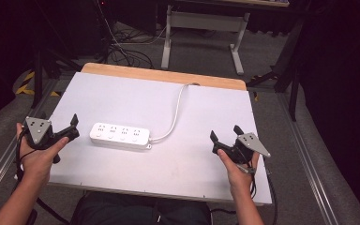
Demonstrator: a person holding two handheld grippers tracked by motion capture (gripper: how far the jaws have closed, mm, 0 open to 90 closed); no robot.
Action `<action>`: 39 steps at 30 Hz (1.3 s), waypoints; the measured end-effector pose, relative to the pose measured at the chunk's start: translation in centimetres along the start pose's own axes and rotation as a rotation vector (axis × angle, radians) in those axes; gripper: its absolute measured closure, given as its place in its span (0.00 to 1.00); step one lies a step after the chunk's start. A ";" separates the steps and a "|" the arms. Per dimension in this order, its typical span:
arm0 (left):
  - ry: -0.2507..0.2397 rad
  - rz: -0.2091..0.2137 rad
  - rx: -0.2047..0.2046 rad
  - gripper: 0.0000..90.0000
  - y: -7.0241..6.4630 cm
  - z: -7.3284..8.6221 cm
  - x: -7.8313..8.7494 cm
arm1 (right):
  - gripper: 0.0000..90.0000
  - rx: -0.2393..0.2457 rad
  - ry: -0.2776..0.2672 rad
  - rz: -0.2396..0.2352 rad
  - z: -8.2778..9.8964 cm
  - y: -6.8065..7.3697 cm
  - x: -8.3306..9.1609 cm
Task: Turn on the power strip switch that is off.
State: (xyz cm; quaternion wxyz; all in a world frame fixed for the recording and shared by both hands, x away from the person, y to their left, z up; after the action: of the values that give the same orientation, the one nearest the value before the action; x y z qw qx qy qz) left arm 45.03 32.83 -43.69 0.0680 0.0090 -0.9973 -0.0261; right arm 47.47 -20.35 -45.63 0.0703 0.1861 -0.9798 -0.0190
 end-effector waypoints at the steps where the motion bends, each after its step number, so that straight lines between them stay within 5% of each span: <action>1: 0.000 -0.001 0.001 0.07 0.0 0.0 0.0 | 0.08 0.000 -0.002 0.000 0.0 0.0 0.0; 14: 0.002 0.005 0.002 0.10 -0.1 0.0 -0.2 | 0.08 0.005 -0.002 0.000 0.0 0.0 0.1; 23: 0.004 0.023 -0.007 0.36 -0.1 -0.2 0.0 | 0.08 0.000 0.001 -0.006 0.0 0.1 0.1; 33: 0.000 0.031 -0.012 0.54 -0.1 -0.3 0.1 | 0.08 -0.004 -0.001 -0.011 0.0 0.1 0.1; 39: -0.011 0.029 -0.025 0.86 0.1 -0.6 0.4 | 0.08 -0.005 -0.001 -0.015 0.0 0.1 0.1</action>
State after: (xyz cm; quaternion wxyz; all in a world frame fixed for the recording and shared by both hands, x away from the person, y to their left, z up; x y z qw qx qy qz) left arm 44.74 32.92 -43.06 0.0628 -0.0063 -0.9973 -0.0377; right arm 47.36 -20.25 -45.66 0.0700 0.1931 -0.9784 -0.0219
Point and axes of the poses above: each handheld gripper's, and its own axes: x roughly backward along the jaws, z roughly out of its underside, y roughly to its left, the point moved 2 cm from there along -x, roughly forward along the jaws, and after that the axes turned 1 degree about -y, right-handed, at the moved point
